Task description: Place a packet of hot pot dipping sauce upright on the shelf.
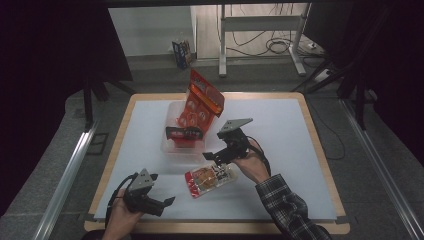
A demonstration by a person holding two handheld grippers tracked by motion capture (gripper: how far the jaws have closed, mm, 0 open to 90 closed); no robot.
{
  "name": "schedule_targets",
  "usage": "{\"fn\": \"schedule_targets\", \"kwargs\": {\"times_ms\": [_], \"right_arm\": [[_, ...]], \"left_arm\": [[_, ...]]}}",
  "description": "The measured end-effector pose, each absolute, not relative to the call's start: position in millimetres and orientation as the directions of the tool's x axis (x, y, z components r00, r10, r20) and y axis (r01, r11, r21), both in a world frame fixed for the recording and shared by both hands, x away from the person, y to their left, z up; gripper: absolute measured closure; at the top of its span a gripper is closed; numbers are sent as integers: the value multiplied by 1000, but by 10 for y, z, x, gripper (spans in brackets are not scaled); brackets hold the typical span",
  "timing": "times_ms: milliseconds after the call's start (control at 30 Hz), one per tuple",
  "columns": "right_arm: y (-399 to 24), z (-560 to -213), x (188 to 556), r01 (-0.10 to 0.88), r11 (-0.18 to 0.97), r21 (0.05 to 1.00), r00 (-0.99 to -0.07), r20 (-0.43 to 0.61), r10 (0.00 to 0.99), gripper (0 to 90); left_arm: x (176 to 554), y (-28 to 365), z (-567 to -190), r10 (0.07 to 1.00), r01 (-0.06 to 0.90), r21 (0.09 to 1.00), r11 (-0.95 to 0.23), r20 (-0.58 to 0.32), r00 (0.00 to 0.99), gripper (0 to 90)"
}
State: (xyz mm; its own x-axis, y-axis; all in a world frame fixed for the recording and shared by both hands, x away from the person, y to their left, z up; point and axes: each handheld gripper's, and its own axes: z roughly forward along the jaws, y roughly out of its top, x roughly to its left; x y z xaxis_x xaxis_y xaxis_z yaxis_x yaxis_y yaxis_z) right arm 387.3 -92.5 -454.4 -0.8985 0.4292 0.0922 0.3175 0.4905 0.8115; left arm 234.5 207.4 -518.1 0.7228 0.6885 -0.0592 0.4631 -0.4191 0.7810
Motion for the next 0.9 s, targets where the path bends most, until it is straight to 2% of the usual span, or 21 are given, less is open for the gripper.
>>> {"fn": "schedule_targets", "kwargs": {"times_ms": [433,633,900], "right_arm": [[-1111,-4568,3733,337,511,791,-886,83,456,4],[-1209,-4529,3674,351,501,791,-876,88,475,4],[-1348,-4624,3561,374,491,786,-862,99,497,4]], "left_arm": [[2358,2085,-5229,702,449,791,-415,-35,711,20],[2392,2113,-5244,690,453,808,-376,-81,719,42],[2418,2016,-5257,690,484,762,-430,-68,721,29]]}}
